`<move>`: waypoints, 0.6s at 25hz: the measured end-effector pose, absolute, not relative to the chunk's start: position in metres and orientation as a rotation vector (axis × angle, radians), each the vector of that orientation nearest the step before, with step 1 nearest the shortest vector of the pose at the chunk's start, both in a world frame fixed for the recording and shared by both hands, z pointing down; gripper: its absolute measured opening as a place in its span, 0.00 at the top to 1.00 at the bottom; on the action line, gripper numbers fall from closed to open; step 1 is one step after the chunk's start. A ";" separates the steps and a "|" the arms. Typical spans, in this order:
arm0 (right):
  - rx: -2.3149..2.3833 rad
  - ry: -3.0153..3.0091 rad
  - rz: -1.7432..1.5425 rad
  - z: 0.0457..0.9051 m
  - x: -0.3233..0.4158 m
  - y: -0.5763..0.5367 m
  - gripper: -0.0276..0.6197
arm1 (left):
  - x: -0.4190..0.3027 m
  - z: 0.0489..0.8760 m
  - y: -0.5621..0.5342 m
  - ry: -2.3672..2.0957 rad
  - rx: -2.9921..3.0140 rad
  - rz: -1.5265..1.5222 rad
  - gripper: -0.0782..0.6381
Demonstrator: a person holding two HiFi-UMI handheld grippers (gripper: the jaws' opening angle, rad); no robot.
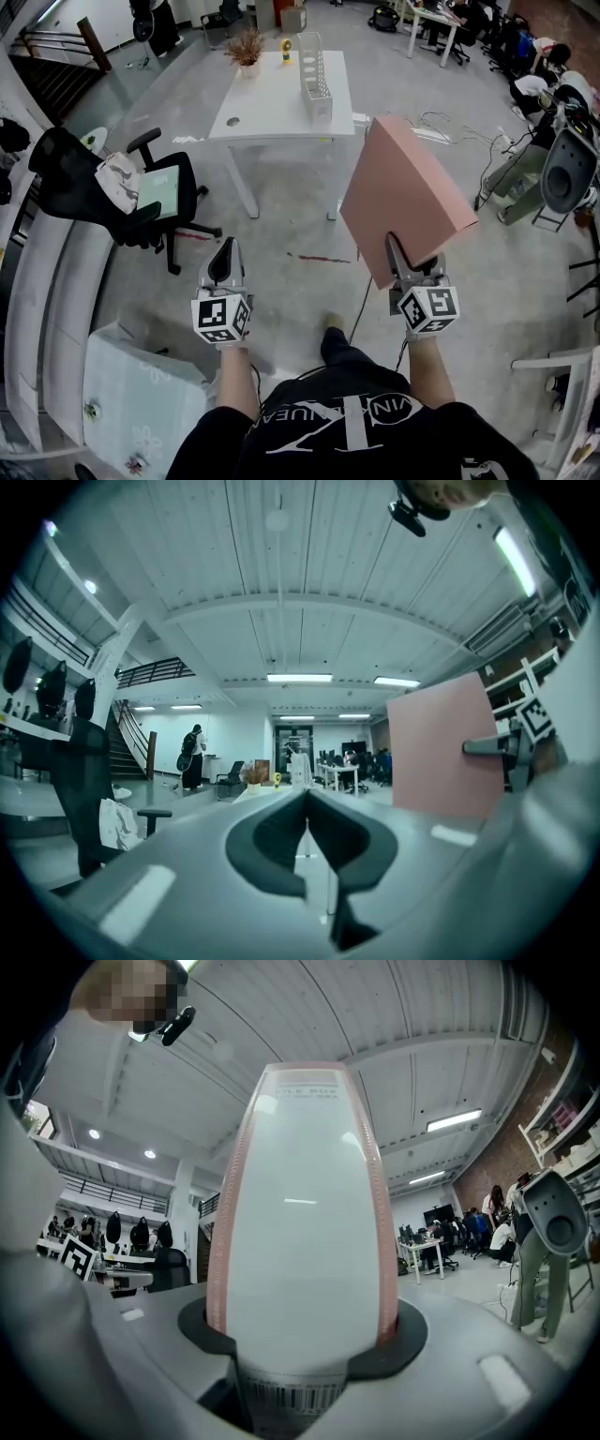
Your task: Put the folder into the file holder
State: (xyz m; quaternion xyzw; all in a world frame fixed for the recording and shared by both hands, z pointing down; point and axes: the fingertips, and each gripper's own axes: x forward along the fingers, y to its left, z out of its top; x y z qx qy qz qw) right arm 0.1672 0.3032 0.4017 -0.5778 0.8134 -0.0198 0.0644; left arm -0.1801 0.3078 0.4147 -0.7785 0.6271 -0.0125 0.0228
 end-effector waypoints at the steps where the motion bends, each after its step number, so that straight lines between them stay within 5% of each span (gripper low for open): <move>1: -1.743 2.458 -0.065 0.401 0.168 0.292 0.50 | -0.179 0.414 0.297 1.942 -2.412 -0.043 0.89; 15: -1.695 2.508 -0.101 0.403 0.189 0.153 0.50 | -0.151 0.413 0.165 1.987 -2.412 -0.030 0.89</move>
